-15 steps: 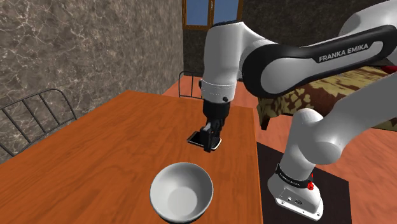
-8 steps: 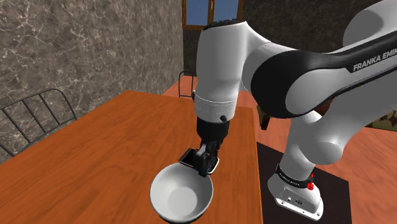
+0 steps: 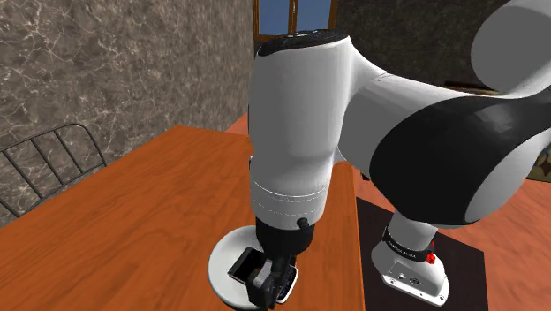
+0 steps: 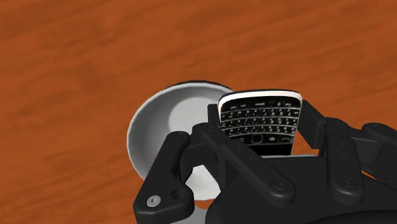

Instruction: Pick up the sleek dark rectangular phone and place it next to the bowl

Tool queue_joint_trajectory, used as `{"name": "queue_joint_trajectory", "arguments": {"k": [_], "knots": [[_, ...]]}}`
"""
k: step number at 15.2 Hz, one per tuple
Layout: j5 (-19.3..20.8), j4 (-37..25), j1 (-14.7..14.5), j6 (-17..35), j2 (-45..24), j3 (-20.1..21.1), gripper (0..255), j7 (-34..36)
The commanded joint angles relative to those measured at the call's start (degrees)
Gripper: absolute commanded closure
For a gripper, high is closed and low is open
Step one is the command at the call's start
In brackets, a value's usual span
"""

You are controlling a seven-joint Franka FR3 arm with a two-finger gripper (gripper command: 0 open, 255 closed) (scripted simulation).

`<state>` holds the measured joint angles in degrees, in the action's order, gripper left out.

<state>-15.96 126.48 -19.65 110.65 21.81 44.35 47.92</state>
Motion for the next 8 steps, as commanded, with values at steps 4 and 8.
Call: {"name": "queue_joint_trajectory", "arguments": {"k": [4,8], "knots": [[5.74,-8.46,2.05,0.65,-9.67,9.05,255,10.55],[9.92,-9.76,2.6,3.07,-14.91,12.76,255,15.38]]}}
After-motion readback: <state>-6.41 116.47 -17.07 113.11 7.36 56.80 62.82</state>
